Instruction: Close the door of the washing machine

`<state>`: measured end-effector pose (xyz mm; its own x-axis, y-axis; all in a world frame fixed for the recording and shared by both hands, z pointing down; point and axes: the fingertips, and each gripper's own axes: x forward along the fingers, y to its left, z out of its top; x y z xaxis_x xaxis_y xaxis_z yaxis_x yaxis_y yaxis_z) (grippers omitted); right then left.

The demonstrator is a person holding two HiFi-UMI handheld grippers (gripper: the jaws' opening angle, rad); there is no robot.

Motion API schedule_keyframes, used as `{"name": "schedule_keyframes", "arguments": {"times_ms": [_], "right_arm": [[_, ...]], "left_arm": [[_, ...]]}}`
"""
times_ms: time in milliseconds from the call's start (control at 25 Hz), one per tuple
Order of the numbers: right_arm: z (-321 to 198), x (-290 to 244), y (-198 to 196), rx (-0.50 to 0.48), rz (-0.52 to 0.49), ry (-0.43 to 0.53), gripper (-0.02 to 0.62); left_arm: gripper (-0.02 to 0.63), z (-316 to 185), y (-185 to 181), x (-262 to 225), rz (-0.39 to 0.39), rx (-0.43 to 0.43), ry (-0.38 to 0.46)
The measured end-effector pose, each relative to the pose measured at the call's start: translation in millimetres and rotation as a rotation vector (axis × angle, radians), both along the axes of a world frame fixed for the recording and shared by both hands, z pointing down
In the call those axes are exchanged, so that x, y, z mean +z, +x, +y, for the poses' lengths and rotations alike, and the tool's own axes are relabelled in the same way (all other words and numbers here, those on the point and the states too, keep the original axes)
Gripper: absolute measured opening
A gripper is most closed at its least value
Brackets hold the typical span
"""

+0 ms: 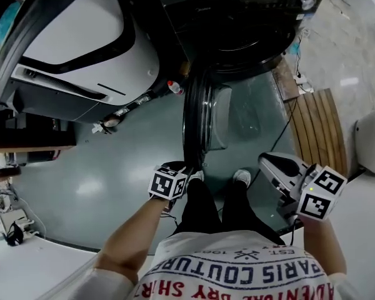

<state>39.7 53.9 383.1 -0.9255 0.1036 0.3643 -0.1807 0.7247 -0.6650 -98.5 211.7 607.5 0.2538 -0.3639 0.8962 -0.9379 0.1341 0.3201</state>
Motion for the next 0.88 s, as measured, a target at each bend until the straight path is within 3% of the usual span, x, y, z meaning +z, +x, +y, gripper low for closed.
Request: {"name": "schedule_keyframes", "arguments": {"times_ms": [560, 880], "right_arm": [[-52, 11, 87, 0.159, -0.004, -0.024, 0.023], [-81, 18, 138, 0.262, 0.016, -0.034, 0.023]], "left_arm": [[0.16, -87, 117, 6, 0.165, 0.008, -0.041], [0.183, -148, 161, 7, 0.233, -0.053, -0.043]]}}
